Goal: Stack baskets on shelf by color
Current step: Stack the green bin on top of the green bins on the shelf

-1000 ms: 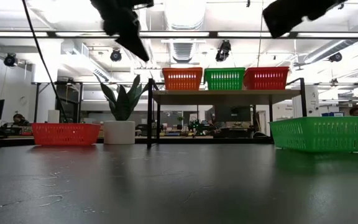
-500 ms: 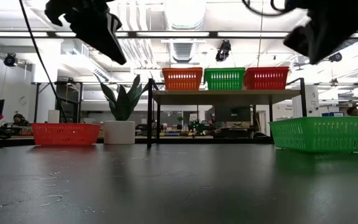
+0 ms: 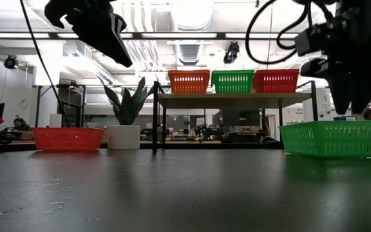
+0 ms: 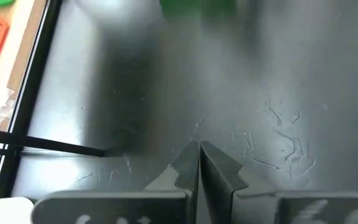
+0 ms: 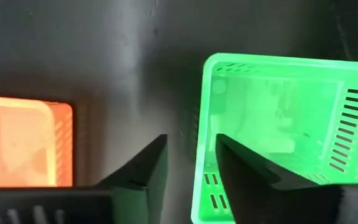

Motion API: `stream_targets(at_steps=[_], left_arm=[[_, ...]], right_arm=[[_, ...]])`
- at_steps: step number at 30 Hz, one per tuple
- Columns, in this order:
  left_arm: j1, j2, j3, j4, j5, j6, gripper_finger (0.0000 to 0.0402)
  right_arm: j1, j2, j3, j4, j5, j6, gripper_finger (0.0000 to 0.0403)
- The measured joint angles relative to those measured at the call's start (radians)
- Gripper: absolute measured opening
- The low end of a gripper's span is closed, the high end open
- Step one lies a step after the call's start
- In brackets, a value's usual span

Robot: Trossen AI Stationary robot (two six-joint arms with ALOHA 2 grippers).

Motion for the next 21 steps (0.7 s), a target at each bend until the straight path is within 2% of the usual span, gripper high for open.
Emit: stream_targets(at_steps=[4,9,14,21], left_arm=[[0.0,0.0,-0.001,-0.003,-0.001,0.0,0.0],[0.0,0.0,-0.001,-0.003,-0.008,0.001,0.0],[0.0,0.0,-0.001,-0.004,-0.021,0.002,0.0],[0.0,0.0,-0.002,-0.004,-0.021,0.002,0.0]], right_arm=[[0.0,0.042,0.0,0.001,0.034,-0.007,0.0157],[-0.001,0.102,0.0,0.007,0.079,0.006,0.0154],[-0.001,0.161,0.0,0.017,0.079,0.008,0.0126],[-0.001,0.207,-0.001,0.018,0.078,0.007,0.0061]])
